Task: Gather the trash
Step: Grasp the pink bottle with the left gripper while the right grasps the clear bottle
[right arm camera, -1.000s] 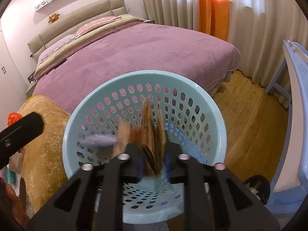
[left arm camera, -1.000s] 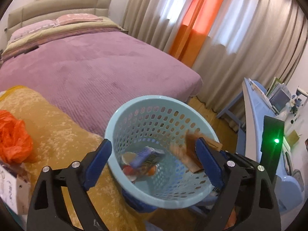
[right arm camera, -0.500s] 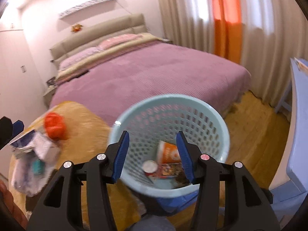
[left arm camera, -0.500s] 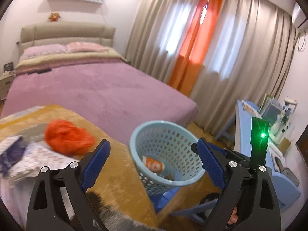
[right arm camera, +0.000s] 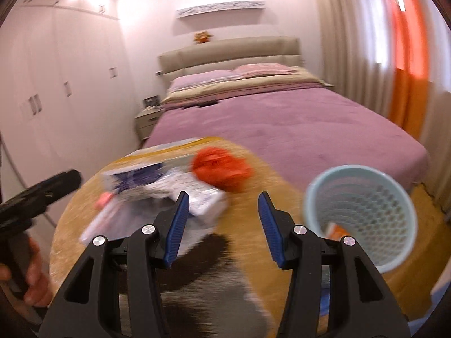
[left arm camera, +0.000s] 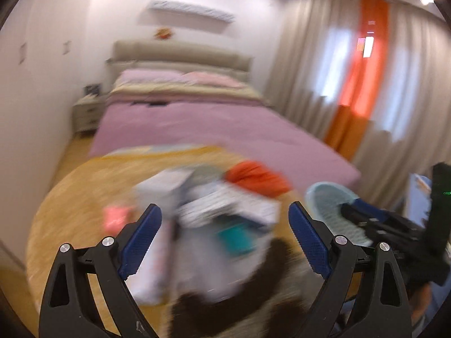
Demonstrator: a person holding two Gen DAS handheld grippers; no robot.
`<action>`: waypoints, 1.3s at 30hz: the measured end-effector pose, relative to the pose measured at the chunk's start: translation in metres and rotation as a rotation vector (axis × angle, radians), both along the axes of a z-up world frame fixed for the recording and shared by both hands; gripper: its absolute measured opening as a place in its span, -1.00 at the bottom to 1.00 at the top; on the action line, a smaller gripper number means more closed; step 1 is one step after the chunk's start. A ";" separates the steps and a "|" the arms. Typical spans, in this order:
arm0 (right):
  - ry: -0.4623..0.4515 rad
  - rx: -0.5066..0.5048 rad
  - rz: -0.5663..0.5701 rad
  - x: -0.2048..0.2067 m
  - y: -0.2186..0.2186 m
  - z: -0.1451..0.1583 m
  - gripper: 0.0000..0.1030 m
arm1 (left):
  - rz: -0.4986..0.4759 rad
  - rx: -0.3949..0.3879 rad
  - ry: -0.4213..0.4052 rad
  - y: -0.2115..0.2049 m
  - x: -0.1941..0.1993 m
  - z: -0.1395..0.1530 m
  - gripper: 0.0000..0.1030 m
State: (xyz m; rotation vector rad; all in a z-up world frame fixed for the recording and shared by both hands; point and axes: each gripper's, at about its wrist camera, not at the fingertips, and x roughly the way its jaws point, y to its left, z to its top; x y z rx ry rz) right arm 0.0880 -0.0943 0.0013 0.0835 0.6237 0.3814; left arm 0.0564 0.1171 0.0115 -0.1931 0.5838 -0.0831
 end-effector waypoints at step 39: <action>0.305 -0.085 0.166 0.026 0.156 -0.083 0.12 | 0.066 -0.258 0.259 0.121 -0.032 -0.100 -0.07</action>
